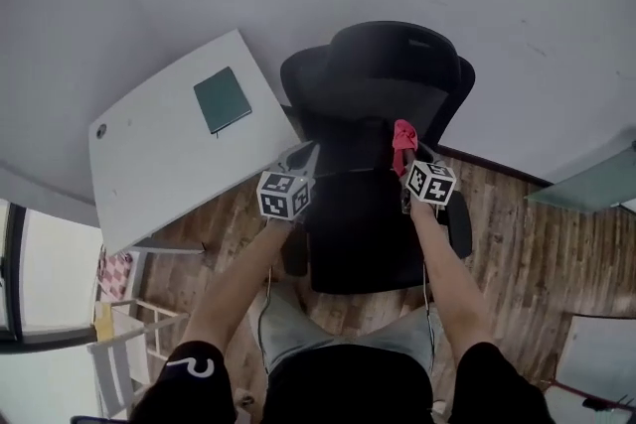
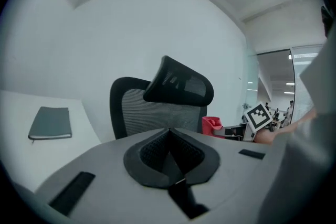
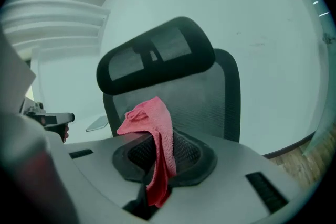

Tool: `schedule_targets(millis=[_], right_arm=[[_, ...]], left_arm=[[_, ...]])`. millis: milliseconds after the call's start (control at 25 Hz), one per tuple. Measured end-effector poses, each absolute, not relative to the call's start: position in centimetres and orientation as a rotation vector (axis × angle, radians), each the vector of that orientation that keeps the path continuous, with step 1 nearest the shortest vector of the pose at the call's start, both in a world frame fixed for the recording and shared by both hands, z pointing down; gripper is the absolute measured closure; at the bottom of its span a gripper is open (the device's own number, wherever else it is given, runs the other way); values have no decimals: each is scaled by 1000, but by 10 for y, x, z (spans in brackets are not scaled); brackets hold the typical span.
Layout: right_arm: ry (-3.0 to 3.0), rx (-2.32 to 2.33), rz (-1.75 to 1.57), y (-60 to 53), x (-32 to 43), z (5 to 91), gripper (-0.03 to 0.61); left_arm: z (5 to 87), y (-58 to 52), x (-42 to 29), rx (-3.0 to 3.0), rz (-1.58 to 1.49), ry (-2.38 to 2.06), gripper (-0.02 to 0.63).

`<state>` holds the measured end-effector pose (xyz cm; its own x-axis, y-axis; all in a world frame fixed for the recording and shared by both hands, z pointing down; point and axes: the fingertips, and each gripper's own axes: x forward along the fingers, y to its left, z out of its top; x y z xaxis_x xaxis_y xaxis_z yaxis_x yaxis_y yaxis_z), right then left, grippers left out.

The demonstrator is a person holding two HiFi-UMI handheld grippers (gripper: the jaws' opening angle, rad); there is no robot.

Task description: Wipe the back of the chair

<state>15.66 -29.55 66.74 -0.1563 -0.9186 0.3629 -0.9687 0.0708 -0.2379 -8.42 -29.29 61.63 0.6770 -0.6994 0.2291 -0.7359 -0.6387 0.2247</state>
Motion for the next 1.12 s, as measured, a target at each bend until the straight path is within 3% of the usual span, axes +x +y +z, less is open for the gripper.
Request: schedule_targets(millis=[440, 1120], right_arm=[[-2417, 1872, 490, -247, 68, 520, 509], [-2544, 1539, 432, -101, 115, 462, 509]], left_arm=[[521, -272, -121, 2646, 188, -1078, 588], [425, -99, -40, 2603, 62, -1258, 588]])
